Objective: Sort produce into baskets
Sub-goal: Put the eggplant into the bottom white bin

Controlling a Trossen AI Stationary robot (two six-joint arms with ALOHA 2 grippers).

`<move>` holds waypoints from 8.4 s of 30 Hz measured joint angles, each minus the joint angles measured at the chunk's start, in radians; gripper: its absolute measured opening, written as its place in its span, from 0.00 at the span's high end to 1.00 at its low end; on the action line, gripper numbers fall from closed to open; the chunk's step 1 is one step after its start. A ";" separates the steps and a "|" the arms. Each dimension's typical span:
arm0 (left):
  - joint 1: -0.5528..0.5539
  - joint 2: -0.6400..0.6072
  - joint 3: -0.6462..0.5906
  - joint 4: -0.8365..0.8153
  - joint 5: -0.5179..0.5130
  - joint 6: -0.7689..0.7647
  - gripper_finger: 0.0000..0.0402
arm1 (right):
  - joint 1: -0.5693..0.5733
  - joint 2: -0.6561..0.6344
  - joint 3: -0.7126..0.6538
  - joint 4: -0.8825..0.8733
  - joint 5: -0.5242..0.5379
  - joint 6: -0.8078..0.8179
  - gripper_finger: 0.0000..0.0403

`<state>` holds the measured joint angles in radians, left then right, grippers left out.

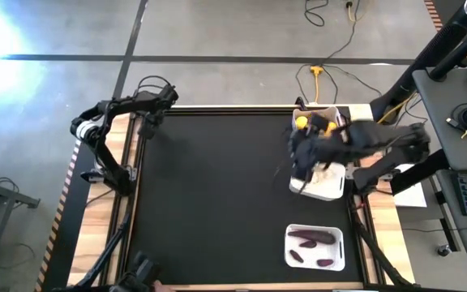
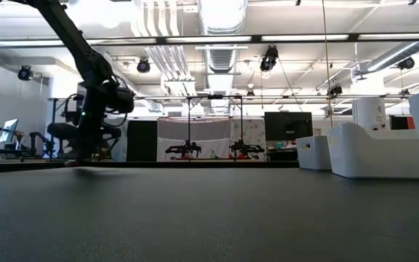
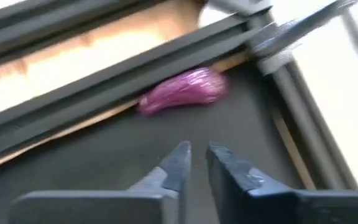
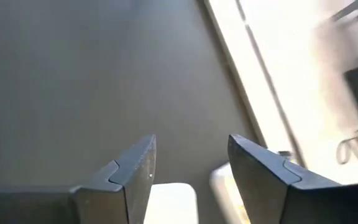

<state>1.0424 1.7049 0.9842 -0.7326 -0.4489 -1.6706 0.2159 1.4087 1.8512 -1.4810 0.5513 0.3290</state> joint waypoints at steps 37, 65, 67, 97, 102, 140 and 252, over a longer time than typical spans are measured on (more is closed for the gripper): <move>-0.055 0.197 0.121 -0.063 -0.051 -0.300 1.00 | -0.469 -0.145 -0.028 0.050 -0.238 -0.462 0.63; 0.005 0.191 0.098 -0.169 -0.297 -0.477 1.00 | -0.479 -0.137 -0.062 0.019 -0.324 -0.389 0.63; 0.012 0.190 0.104 -0.157 -0.254 -0.433 1.00 | -0.479 -0.137 -0.062 0.019 -0.324 -0.389 0.63; -0.154 0.165 0.414 -0.363 0.057 1.797 0.91 | -0.479 -0.137 -0.160 0.224 -0.324 -0.433 0.63; -0.160 0.165 0.380 -0.445 0.075 1.940 0.73 | -0.479 -0.133 -0.228 0.278 -0.324 -0.344 0.63; -0.234 0.168 0.273 -0.188 0.683 1.908 0.89 | -0.460 -0.131 -0.437 0.522 -0.347 0.001 0.63; -1.120 -0.801 -0.438 0.317 0.494 1.208 0.30 | 0.319 0.012 -0.436 0.135 -0.815 0.989 0.93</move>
<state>-0.0772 0.9037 0.5458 -0.4152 0.0454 -0.4625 0.5346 1.4208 1.4148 -1.3461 -0.2633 1.3185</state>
